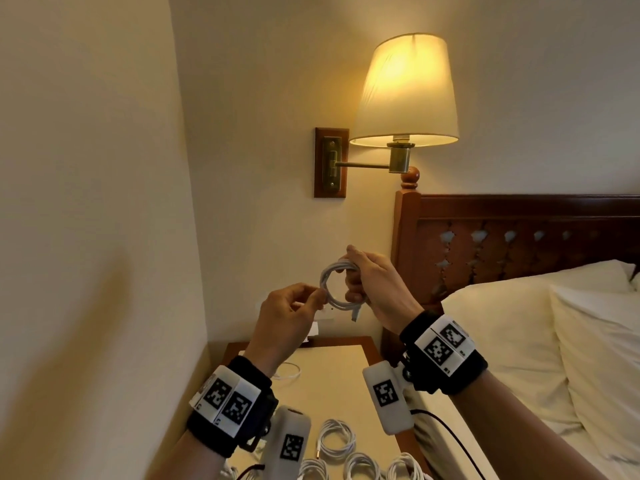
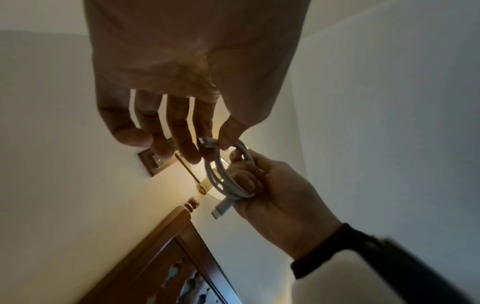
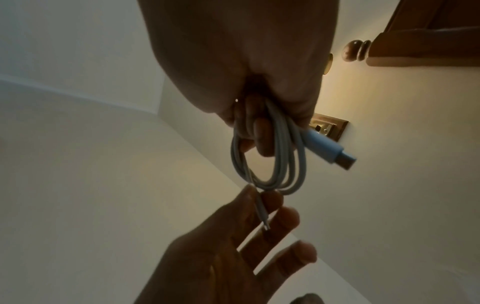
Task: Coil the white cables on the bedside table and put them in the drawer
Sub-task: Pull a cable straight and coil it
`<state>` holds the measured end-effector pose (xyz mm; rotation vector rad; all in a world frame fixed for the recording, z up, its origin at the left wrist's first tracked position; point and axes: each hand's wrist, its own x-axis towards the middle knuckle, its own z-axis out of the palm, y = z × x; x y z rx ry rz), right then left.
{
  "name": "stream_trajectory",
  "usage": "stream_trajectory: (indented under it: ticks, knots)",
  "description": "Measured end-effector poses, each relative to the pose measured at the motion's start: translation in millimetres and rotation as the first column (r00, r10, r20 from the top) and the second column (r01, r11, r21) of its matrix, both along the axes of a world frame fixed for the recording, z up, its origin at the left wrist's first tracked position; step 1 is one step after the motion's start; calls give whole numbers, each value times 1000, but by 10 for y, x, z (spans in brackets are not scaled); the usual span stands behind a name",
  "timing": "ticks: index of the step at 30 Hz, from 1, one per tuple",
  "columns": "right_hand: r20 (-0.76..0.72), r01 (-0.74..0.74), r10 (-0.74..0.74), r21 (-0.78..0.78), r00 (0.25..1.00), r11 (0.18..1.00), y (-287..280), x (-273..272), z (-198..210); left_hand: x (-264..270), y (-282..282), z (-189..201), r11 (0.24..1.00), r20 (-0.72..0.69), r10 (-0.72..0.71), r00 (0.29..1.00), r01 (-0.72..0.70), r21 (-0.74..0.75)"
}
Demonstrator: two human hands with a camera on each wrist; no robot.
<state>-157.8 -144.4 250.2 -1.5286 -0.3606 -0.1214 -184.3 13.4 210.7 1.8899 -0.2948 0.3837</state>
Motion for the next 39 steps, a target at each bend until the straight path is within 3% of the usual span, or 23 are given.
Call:
stream_trajectory:
  ticks: [3, 6, 9, 11, 13, 16, 18, 22, 25, 29, 33, 35, 39]
  knots:
    - [1, -32, 32, -35, 999, 999, -11, -16, -14, 29, 48, 38, 985, 5, 70, 998, -70, 157]
    - [-28, -79, 77, -62, 997, 995, -6, -34, -61, 59, 87, 93, 991, 20, -45, 999, 42, 129]
    - [-12, -109, 109, -100, 994, 989, -17, -53, -94, 29, 76, 138, 981, -171, -185, 968, 171, -93]
    - [47, -111, 122, -184, 991, 977, -50, -65, -117, 31, 75, 135, 929, -317, -297, 901, 196, -315]
    - [129, -77, 127, -340, 983, 937, -103, -74, -140, 61, 79, 107, 840, -364, -433, 825, 223, -494]
    - [137, -72, 169, -531, 976, 844, -227, -72, -170, 97, 106, 68, 777, -382, -499, 778, 206, -595]
    - [104, -110, 209, -584, 972, 804, -310, -77, -190, 103, 122, 42, 779, -403, -498, 768, 190, -598]
    - [141, -68, 203, -638, 969, 767, -361, -94, -269, 125, 79, -38, 910, -366, -319, 874, 174, -375]
    - [170, 70, 52, -640, 984, 765, -421, -75, -312, 157, 69, -55, 949, -349, -237, 906, 139, -284]
    - [167, 125, -18, -660, 986, 741, -460, -93, -342, 199, 49, -81, 952, -370, -220, 902, 116, -283]
    - [-7, -68, 77, -560, 997, 825, -409, -161, -422, 225, -34, -218, 961, -316, -121, 941, 31, -275]
    - [-58, -126, 112, -409, 992, 904, -352, -199, -529, 215, -56, -322, 953, -298, -146, 943, 53, -299]
    - [44, 50, -38, -305, 998, 951, -273, -189, -758, 155, -38, -507, 886, -319, -311, 895, 152, -438]
